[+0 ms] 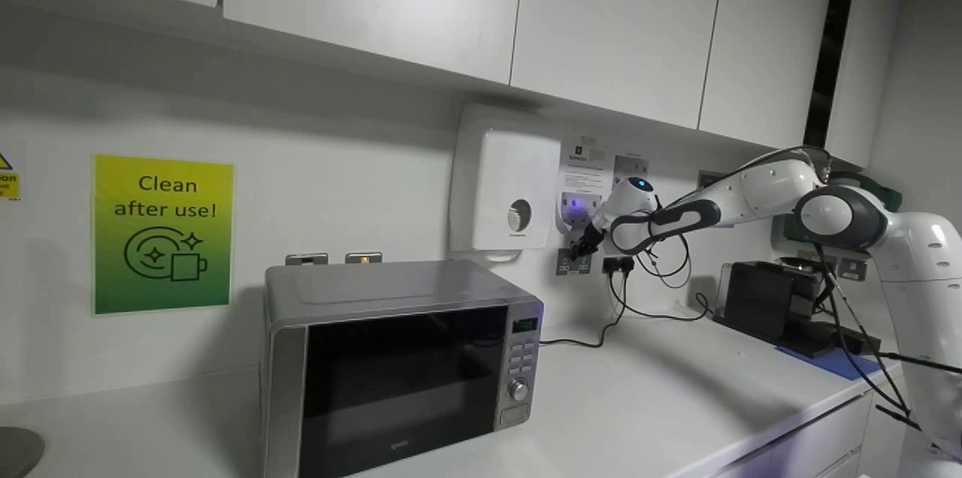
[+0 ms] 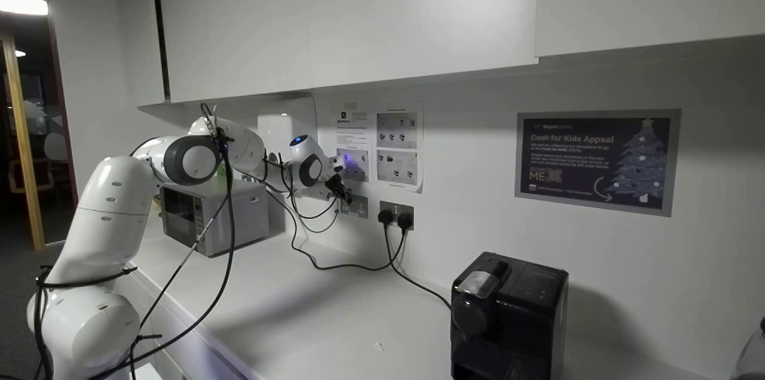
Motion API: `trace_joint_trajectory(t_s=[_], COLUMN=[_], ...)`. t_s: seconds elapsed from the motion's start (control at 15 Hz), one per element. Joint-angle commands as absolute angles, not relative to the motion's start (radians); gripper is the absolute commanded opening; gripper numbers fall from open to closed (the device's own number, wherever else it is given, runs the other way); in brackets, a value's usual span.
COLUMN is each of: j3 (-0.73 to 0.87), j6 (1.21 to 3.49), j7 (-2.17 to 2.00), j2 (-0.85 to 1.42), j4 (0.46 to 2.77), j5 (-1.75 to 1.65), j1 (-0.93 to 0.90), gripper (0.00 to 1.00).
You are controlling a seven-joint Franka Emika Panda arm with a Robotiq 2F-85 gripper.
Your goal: Turn off the leftmost socket switch on the wall
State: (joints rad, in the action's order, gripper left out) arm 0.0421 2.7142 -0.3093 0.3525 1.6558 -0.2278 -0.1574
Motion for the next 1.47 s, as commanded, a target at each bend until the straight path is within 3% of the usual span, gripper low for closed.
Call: trace_joint_trajectory(t_s=[0.0,1.4], j3=[0.055,0.047], j6=[2.749,2.736], j7=[-0.33,-0.313], j2=[0.364,0.347], j4=[1.613,1.589], j5=[-0.221,-0.173], j1=[-0.169,-0.155], gripper=[0.0,0.0])
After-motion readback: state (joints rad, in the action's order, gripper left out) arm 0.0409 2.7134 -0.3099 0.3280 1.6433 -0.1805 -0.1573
